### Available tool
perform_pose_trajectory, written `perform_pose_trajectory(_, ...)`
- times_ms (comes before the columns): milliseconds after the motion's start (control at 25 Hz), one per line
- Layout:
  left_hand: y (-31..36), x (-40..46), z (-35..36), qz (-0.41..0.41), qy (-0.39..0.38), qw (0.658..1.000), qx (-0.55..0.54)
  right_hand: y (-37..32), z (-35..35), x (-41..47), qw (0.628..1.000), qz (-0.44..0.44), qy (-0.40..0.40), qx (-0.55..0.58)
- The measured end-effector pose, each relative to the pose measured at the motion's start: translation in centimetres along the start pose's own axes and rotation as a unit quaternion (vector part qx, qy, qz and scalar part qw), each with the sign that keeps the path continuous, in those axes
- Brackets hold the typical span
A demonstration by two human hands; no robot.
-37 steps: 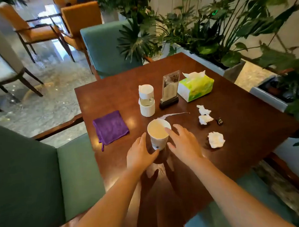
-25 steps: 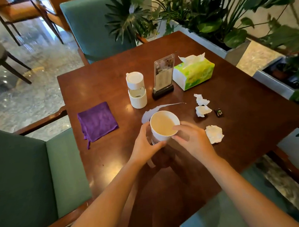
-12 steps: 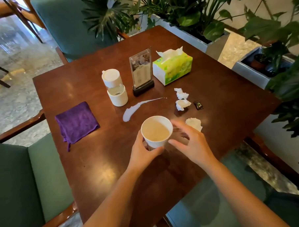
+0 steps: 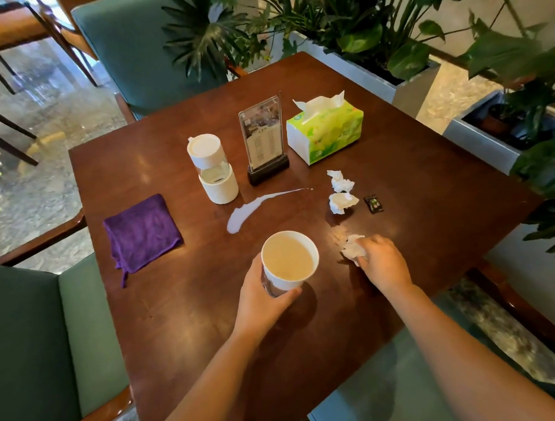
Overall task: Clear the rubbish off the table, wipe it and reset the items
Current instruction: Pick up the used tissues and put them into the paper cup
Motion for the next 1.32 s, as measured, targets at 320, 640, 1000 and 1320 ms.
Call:
perform_pose_trajectory(320, 1.0, 0.7, 0.7, 0.023, 0.016, 1.0, 0.011, -6.6, -9.3, -2.0, 0.924, -0.056, 0.079, 0.37)
perform_pose_trajectory(640, 3.4, 1.4, 1.9, 0.064, 0.029, 0.997, -0.038, -12.8, -8.0, -3.5, 0.963, -0.259, 0.02, 0.072)
perform_pose_trajectory(1000, 3.0, 2.7, 2.4, 0.037, 0.027, 0.999, -0.018, 0.0, -8.3, 2.2, 0.933, -0.002, 0.213, 0.289)
perform_pose_trajectory(1320, 2.5, 4.2, 3.8, 0.025, 0.039, 0.999, -0.015, 4.4, -2.5, 10.2, 0.993, 0.059, 0.07, 0.076)
Point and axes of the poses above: each hand's wrist, its own x-axis towards the middle knuckle, its own z-axis out of the palm, y = z × x, the point moved 6 cm from there along x, towards the middle knuckle, and after that the axes turned 6 degrees about x, right-handed, at the moved point
